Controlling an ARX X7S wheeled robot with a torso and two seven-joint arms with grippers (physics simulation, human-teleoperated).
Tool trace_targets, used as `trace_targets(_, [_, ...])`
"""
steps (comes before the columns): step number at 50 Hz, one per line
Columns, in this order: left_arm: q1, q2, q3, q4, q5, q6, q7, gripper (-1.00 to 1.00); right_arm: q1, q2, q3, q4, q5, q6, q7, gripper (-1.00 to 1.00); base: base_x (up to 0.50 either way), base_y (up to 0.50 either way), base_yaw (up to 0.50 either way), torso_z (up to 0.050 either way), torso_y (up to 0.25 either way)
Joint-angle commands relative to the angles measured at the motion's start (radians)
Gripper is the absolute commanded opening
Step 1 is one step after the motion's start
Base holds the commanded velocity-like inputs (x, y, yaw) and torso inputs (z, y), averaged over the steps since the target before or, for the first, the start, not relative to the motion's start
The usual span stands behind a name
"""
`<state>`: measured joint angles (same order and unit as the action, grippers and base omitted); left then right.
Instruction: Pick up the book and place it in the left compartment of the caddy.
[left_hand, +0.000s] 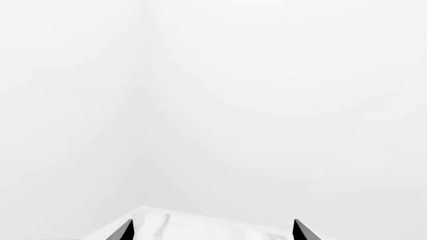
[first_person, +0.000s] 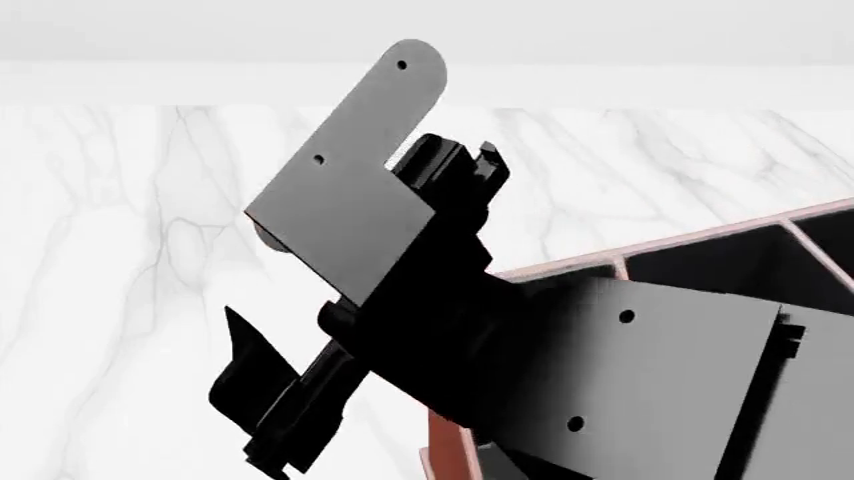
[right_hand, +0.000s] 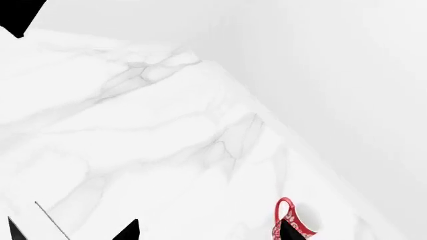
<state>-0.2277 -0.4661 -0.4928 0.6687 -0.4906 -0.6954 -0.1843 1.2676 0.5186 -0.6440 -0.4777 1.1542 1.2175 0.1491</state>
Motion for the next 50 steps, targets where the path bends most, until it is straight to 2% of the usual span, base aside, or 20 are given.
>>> trace_targets(1, [-0.003, -0.004, -0.011, -0.003, -0.005, -0.001, -0.005, 1.0, 0.077, -0.025, -0.111, 0.093, -0.054, -0.018, -0.198, 1.0, 0.0, 0.0, 0.0, 0.0, 0.0])
trace_targets(29, [-0.003, -0.008, -0.009, -0.012, -0.01, 0.008, -0.005, 1.0, 0.128, -0.055, -0.229, 0.194, -0.113, -0.074, -0.417, 1.0, 0.0, 0.0, 0.0, 0.0, 0.0])
trace_targets(50, [0.005, -0.011, 0.001, -0.011, 0.003, 0.023, -0.01, 1.0, 0.106, -0.088, -0.289, 0.241, -0.151, -0.135, -0.496, 1.0, 0.0, 0.0, 0.0, 0.0, 0.0])
